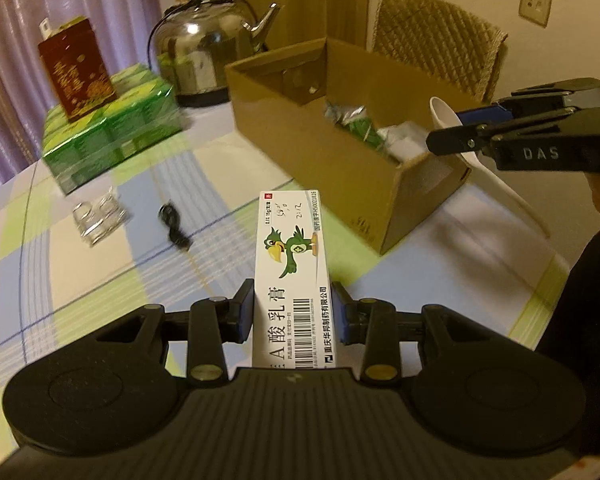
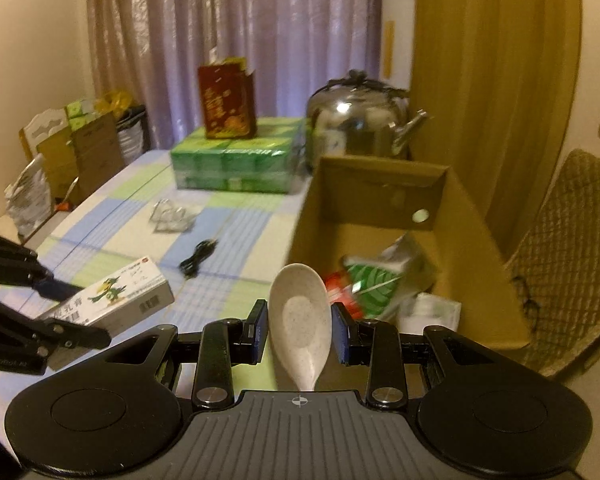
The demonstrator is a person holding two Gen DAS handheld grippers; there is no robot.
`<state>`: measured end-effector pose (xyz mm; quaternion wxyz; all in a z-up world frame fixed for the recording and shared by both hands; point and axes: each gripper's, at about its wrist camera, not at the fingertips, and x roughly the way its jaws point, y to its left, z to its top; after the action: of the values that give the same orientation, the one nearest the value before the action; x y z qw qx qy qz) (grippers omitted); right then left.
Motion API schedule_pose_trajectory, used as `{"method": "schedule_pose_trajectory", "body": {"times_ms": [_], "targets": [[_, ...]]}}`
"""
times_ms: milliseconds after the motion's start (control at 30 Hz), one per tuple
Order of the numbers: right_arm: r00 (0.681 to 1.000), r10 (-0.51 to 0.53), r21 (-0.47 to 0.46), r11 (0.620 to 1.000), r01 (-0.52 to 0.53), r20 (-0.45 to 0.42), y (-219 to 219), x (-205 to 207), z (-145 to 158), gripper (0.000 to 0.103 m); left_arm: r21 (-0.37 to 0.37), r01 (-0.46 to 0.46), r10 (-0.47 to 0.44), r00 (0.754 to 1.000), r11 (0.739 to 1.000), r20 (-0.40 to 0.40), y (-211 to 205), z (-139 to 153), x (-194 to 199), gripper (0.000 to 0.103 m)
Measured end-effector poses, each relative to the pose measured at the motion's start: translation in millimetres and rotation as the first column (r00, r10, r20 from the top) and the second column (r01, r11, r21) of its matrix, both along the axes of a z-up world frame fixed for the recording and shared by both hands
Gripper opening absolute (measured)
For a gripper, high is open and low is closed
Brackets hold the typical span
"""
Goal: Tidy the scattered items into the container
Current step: 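Lower the spoon and ointment box into the box and open both tools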
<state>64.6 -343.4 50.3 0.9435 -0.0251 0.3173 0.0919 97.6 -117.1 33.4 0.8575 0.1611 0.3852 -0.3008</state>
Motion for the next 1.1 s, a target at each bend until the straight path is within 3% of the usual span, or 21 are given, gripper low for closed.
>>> {"method": "schedule_pose_trajectory", "body": {"times_ms": [233, 500, 933, 1100], "targets": [[0.998, -0.057, 0.029, 0.998, 0.057, 0.016, -43.6, 26.9, 31.4, 0.030, -0.074, 0.048, -0.047, 0.999, 0.996, 0.016, -44.5, 26.3, 20.8, 0.033], [0.994, -0.104, 0.151, 0.983, 0.105, -0.020, -84.1, 78.9, 43.9, 0.030, -0.137, 0.078, -0.076, 0.997, 0.987, 0.017, -102.3, 38.4, 55.5, 0.033], [0.979, -0.165, 0.231, 0.954, 0.189, -0.119, -125.7, 145.4, 9.9, 0.030, -0.142, 0.035, -0.042, 0.998, 0.989, -0.046, -153.2, 8.7, 105.4, 0.033], [0.977, -0.161, 0.209, 0.960, 0.187, -0.137, -124.3, 158.1, -4.1, 0.030, -0.134, 0.021, -0.030, 0.998, 0.991, -0.063, -161.2, -3.8, 115.1, 0.033]]}}
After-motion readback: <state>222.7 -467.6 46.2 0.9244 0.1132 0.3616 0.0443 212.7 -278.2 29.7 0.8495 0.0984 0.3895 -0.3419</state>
